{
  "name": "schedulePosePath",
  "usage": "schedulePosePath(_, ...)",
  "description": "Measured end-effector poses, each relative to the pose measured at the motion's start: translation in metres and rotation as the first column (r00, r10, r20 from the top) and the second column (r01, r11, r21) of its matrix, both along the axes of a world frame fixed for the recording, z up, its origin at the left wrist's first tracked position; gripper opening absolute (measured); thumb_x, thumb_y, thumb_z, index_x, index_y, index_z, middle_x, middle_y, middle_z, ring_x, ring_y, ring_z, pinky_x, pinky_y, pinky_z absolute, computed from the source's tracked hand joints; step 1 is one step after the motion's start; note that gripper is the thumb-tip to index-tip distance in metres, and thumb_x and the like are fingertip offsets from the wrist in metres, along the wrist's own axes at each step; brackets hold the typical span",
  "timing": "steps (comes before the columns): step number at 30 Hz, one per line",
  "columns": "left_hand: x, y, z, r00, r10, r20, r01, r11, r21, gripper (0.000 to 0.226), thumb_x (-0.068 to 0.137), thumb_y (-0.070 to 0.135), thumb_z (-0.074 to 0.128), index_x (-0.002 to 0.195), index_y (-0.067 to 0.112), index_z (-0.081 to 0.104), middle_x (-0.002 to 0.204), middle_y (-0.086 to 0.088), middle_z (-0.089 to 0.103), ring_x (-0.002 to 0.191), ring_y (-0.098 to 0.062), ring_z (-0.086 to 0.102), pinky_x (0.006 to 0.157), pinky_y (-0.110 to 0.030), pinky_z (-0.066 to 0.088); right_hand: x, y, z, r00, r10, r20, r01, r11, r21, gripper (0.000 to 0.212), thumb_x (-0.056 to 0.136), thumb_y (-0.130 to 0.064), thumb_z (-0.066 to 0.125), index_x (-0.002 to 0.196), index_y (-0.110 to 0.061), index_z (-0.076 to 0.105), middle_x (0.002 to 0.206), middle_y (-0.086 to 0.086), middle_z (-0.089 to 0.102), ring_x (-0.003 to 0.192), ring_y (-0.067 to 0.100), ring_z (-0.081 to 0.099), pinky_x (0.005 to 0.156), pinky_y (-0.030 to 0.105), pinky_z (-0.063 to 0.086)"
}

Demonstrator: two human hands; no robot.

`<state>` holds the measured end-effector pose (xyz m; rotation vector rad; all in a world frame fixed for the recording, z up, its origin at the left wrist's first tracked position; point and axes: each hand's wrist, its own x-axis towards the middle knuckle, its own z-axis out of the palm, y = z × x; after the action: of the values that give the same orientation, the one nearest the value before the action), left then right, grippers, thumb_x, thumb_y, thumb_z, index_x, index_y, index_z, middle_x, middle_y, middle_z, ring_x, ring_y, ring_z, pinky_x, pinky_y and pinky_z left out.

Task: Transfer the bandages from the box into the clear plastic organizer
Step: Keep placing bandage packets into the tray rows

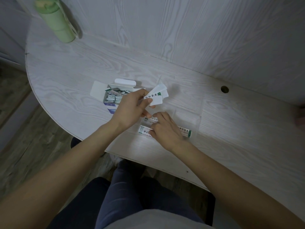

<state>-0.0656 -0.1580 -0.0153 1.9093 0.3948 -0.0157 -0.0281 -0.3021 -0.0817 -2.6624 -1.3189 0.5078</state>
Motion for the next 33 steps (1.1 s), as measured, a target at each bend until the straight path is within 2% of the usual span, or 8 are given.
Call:
schedulePosePath(4, -0.001, 0.003, 0.001, 1.0, -0.002, 0.002, 0.002, 1.0, 0.012, 0.015, 0.098, 0.015, 0.048, 0.099, 0.004, 0.058, 0.094, -0.005, 0.069, 0.061, -0.021, 0.068, 0.062, -0.033, 0.054, 0.004, -0.002, 0.004, 1.0, 0.0, -0.028, 0.002, 0.999, 0.051, 0.036, 0.098, -0.034, 0.046, 0.111, -0.01, 0.069, 0.141, 0.007, 0.038, 0.135, 0.022, 0.023, 0.114, 0.027, 0.016)
schedulePosePath(7, -0.002, 0.006, 0.0, 1.0, 0.007, 0.003, -0.007, 0.999, 0.033, 0.016, 0.098, 0.015, 0.048, 0.102, 0.004, 0.059, 0.094, -0.006, 0.07, 0.061, -0.018, 0.068, 0.063, -0.033, 0.055, 0.015, -0.01, 0.02, 0.972, -0.148, -0.181, 0.19, 0.951, 0.245, 0.023, 0.095, -0.021, 0.053, 0.105, -0.011, 0.071, 0.128, 0.004, 0.051, 0.123, 0.018, 0.036, 0.1, 0.02, 0.028)
schedulePosePath(11, -0.003, 0.009, -0.002, 0.999, 0.041, -0.026, -0.041, 0.999, -0.007, 0.011, 0.096, 0.012, 0.052, 0.097, 0.007, 0.061, 0.099, -0.007, 0.069, 0.065, -0.02, 0.07, 0.067, -0.034, 0.058, 0.035, -0.018, 0.044, 0.752, -0.349, -0.559, 0.608, 0.694, 0.386, 0.018, 0.091, -0.014, 0.06, 0.107, -0.019, 0.067, 0.111, -0.003, 0.061, 0.095, 0.005, 0.056, 0.084, 0.013, 0.043)
schedulePosePath(15, 0.0, 0.004, 0.001, 0.998, -0.002, -0.06, -0.006, 0.992, -0.128, 0.005, 0.091, 0.008, 0.059, 0.089, 0.011, 0.062, 0.098, -0.01, 0.068, 0.064, -0.018, 0.071, 0.062, -0.026, 0.059, 0.04, -0.012, 0.056, 0.58, -0.254, -0.774, 0.713, 0.619, 0.33, 0.02, 0.083, -0.014, 0.072, 0.102, -0.014, 0.066, 0.096, 0.002, 0.072, 0.079, 0.012, 0.066, 0.073, 0.025, 0.053)
schedulePosePath(19, 0.002, 0.001, 0.004, 0.997, -0.029, -0.07, 0.01, 0.965, -0.262, 0.01, 0.094, 0.012, 0.054, 0.094, 0.007, 0.063, 0.089, -0.006, 0.068, 0.067, -0.016, 0.071, 0.065, -0.027, 0.058, 0.034, -0.006, 0.053, 0.537, -0.259, -0.803, 0.783, 0.507, 0.361, 0.018, 0.081, -0.004, 0.071, 0.099, -0.001, 0.068, 0.086, 0.01, 0.071, 0.063, 0.009, 0.064, 0.062, 0.02, 0.052)
schedulePosePath(22, 0.001, 0.003, 0.001, 0.995, 0.013, -0.094, -0.043, 0.946, -0.32, 0.018, 0.097, 0.011, 0.047, 0.093, 0.005, 0.064, 0.092, -0.008, 0.068, 0.073, -0.013, 0.07, 0.072, -0.027, 0.059, 0.034, -0.006, 0.052, 0.513, -0.262, -0.818, 0.806, 0.476, 0.353, 0.014, 0.08, -0.002, 0.071, 0.094, -0.004, 0.068, 0.08, 0.004, 0.07, 0.06, 0.005, 0.064, 0.06, 0.016, 0.052)
schedulePosePath(26, 0.002, 0.006, -0.002, 0.986, 0.119, -0.114, -0.145, 0.955, -0.259, 0.012, 0.092, 0.006, 0.056, 0.096, 0.001, 0.067, 0.099, -0.014, 0.069, 0.079, -0.015, 0.066, 0.066, -0.025, 0.059, 0.032, -0.008, 0.054, 0.502, -0.225, -0.835, 0.803, 0.479, 0.354, 0.016, 0.079, 0.001, 0.071, 0.092, -0.008, 0.068, 0.078, -0.001, 0.07, 0.06, 0.006, 0.065, 0.06, 0.016, 0.051)
schedulePosePath(33, 0.002, 0.013, -0.003, 0.974, 0.199, -0.112, -0.219, 0.952, -0.213, 0.007, 0.087, 0.005, 0.063, 0.091, 0.009, 0.068, 0.081, 0.004, 0.07, 0.071, -0.01, 0.068, 0.065, -0.032, 0.057, 0.038, -0.012, 0.051, 0.506, -0.291, -0.812, 0.816, 0.466, 0.341, 0.015, 0.083, 0.002, 0.067, 0.085, -0.013, 0.07, 0.078, 0.003, 0.07, 0.055, 0.007, 0.063, 0.055, 0.016, 0.049)
